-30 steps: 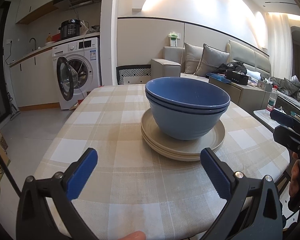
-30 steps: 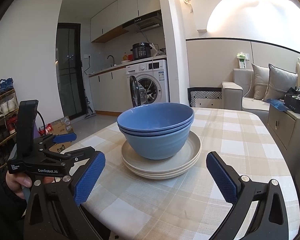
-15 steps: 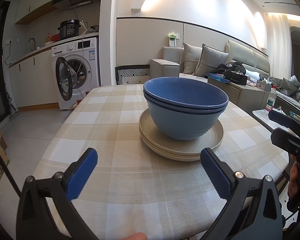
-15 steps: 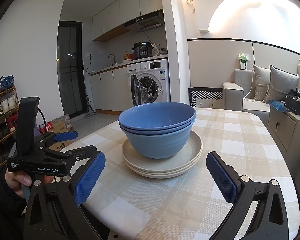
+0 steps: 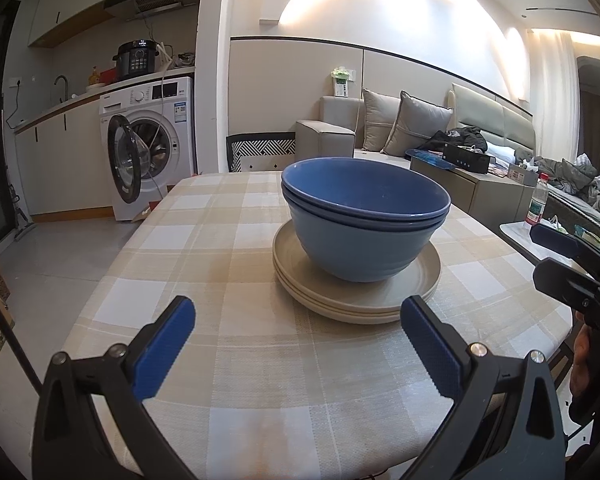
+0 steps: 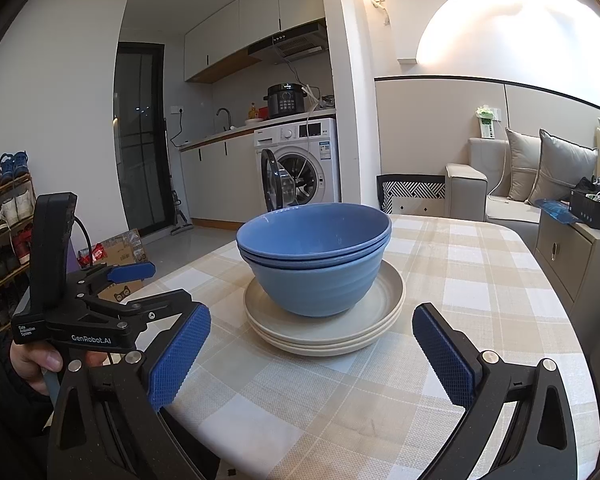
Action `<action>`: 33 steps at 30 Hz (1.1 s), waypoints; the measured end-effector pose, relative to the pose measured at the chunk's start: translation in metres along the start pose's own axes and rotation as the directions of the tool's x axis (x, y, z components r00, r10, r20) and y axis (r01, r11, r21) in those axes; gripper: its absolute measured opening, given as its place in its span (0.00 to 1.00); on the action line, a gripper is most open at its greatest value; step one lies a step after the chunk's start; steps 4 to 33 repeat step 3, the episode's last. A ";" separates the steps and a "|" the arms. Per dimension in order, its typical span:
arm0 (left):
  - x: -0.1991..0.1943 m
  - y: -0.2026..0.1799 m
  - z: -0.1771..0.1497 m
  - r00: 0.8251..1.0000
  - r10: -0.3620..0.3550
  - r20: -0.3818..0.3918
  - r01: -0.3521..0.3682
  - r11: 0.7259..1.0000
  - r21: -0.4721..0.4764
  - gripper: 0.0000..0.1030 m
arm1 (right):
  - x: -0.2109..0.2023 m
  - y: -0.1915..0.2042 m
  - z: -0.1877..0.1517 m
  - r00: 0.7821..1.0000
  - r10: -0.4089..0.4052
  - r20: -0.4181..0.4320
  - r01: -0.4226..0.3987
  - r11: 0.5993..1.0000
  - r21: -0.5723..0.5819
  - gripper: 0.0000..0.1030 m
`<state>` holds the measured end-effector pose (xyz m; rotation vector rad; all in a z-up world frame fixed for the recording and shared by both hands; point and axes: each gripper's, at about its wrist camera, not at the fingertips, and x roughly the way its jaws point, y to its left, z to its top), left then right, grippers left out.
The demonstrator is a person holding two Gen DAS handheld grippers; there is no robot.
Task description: Organize plates and bowls
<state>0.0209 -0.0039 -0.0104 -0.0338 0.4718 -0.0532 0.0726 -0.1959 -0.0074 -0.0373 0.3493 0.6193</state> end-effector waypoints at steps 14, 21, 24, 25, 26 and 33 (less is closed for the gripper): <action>0.000 0.000 0.000 1.000 -0.003 -0.001 0.003 1.000 0.000 1.00 | 0.000 0.000 0.000 1.000 0.000 0.000 0.000 1.000 0.000 1.00; 0.000 0.000 0.000 1.000 -0.003 -0.001 0.003 1.000 0.000 1.00 | 0.000 0.000 0.000 1.000 0.000 0.000 0.000 1.000 0.000 1.00; 0.000 0.000 0.000 1.000 -0.003 -0.001 0.003 1.000 0.000 1.00 | 0.000 0.000 0.000 1.000 0.000 0.000 0.000 1.000 0.000 1.00; 0.000 0.000 0.000 1.000 -0.003 -0.001 0.003 1.000 0.000 1.00 | 0.000 0.000 0.000 1.000 0.000 0.000 0.000 1.000 0.000 1.00; 0.000 0.000 0.000 1.000 -0.003 -0.001 0.003 1.000 0.000 1.00 | 0.000 0.000 0.000 1.000 0.000 0.000 0.000 1.000 0.000 1.00; 0.000 0.000 0.000 1.000 -0.003 -0.001 0.003 1.000 0.000 1.00 | 0.000 0.000 0.000 1.000 0.000 0.000 0.000 1.000 0.000 1.00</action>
